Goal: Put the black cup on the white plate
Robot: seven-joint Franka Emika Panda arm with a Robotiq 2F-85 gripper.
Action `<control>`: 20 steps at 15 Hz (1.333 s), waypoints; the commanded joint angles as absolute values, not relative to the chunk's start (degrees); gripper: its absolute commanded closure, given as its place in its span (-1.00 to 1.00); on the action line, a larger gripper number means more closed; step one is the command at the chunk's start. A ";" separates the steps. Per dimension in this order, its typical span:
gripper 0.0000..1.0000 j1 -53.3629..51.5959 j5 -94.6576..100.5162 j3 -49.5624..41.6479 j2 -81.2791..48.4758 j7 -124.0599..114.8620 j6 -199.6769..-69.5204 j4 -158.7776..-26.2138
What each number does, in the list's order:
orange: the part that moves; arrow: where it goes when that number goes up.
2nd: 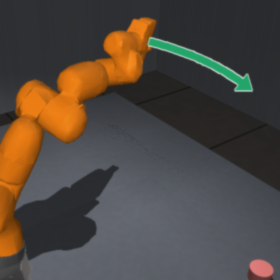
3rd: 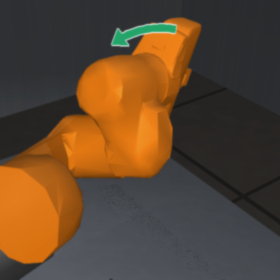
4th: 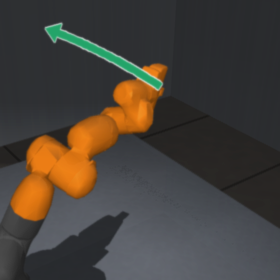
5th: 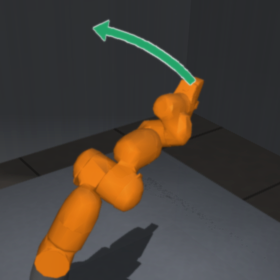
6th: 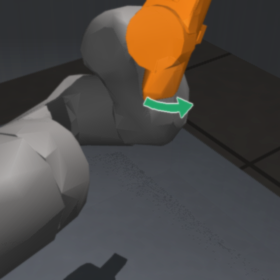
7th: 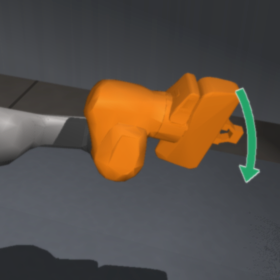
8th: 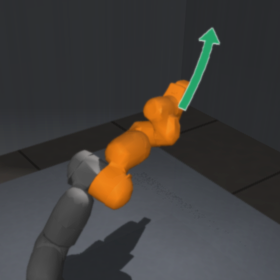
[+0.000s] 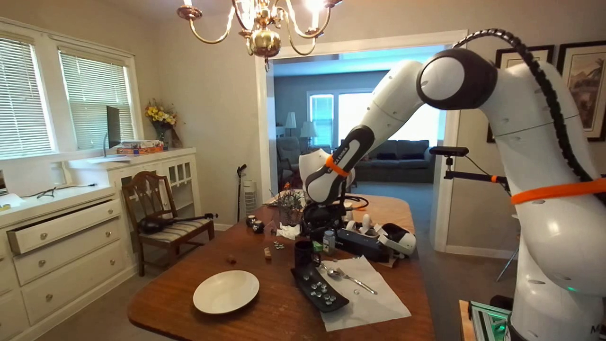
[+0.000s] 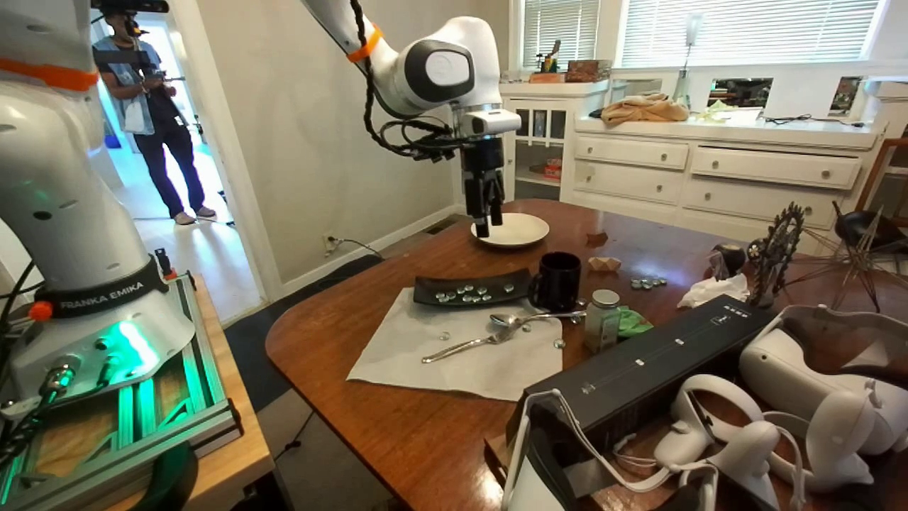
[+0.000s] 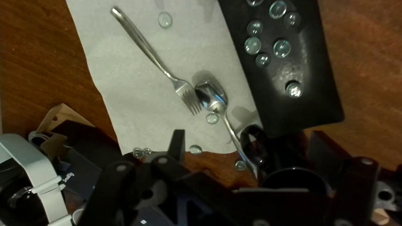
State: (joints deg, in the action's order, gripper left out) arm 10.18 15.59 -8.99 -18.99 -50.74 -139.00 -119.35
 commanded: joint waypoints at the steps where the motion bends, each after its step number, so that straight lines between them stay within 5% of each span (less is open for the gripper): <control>1: -1.00 9.74 12.08 -12.53 -27.05 -47.61 -133.29 -109.12; 13: -1.00 11.89 6.91 -16.18 -30.10 -33.84 -122.01 -103.27; 20: -1.00 14.09 -0.98 -11.45 -27.34 -18.85 -147.44 -110.22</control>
State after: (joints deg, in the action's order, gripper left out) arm 12.81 3.38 -13.88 -29.27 -26.24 -140.08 -105.99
